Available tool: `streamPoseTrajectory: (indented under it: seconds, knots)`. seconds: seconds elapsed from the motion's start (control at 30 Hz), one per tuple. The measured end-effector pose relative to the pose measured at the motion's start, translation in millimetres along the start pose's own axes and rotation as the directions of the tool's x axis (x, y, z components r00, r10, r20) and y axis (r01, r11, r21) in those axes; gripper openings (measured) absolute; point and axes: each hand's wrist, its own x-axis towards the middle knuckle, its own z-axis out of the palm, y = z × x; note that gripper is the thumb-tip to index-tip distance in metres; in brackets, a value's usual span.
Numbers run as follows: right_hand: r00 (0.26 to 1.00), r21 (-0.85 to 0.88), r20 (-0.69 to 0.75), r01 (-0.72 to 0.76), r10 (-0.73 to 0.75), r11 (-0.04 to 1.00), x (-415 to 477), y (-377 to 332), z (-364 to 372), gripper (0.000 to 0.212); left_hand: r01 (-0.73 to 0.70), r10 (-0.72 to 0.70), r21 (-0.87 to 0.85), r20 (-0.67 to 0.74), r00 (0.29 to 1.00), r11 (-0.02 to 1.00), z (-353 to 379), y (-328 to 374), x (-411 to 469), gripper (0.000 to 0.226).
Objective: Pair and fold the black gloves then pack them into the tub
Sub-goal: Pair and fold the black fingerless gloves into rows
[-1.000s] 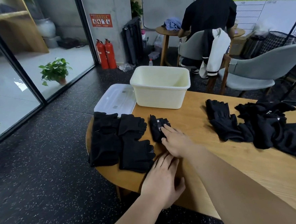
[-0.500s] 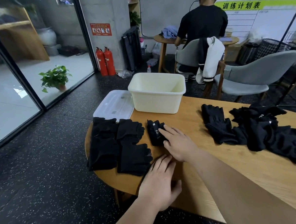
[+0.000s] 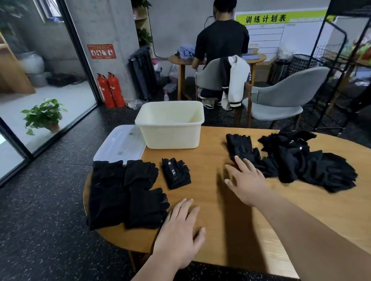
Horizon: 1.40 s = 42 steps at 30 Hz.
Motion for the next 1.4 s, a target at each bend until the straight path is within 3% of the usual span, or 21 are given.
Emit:
streamPoseTrajectory:
  seconds: [0.1, 0.2, 0.53, 0.7, 0.8, 0.9, 1.0, 1.23, 1.4]
  knots:
    - [0.992, -0.004, 0.081, -0.093, 0.093, 0.996, -8, 24, 7, 0.069, 0.001, -0.001, 0.024, -0.010, 1.000, 1.000, 2, 0, 0, 0.071]
    - [0.988, -0.035, 0.122, -0.093, 0.096, 0.995, -22, 37, 19, 0.072, 0.001, -0.001, 0.038, -0.012, 1.000, 0.999, 3, 0, 0, 0.070]
    - [0.986, -0.026, -0.151, -0.074, 0.069, 0.997, -68, 19, 50, 0.062, -0.001, 0.002, 0.046, -0.017, 1.000, 0.999, 3, 2, 0, 0.069]
    - [0.948, -0.015, -0.311, 0.058, -0.059, 0.998, -88, 18, 62, 0.053, 0.009, -0.009, 0.043, 0.003, 1.000, 0.999, 4, 2, 1, 0.074]
    - [0.910, 0.002, -0.390, 0.157, -0.143, 0.988, -97, 21, 65, 0.046, -0.029, 0.029, 0.073, 0.001, 1.000, 0.997, 0, 5, 4, 0.071]
    - [0.885, 0.059, -0.455, 0.137, -0.095, 0.989, -98, 26, 66, 0.043, -0.112, 0.116, 0.130, -0.024, 0.993, 0.985, -3, 10, 10, 0.068]
    - [0.897, 0.113, -0.441, 0.018, 0.033, 0.993, -96, 37, 65, 0.046, -0.132, 0.135, 0.078, -0.039, 0.990, 0.988, -5, 28, 18, 0.063]
    - [0.918, 0.136, -0.233, -0.295, 0.320, 0.946, -90, 96, 47, 0.059, -0.219, 0.220, 0.009, -0.016, 0.975, 0.976, 5, 92, 41, 0.065]
    - [0.935, 0.214, -0.106, -0.312, 0.340, 0.926, -72, 123, 29, 0.068, -0.157, 0.157, -0.024, -0.001, 0.988, 0.987, 17, 95, 48, 0.067]
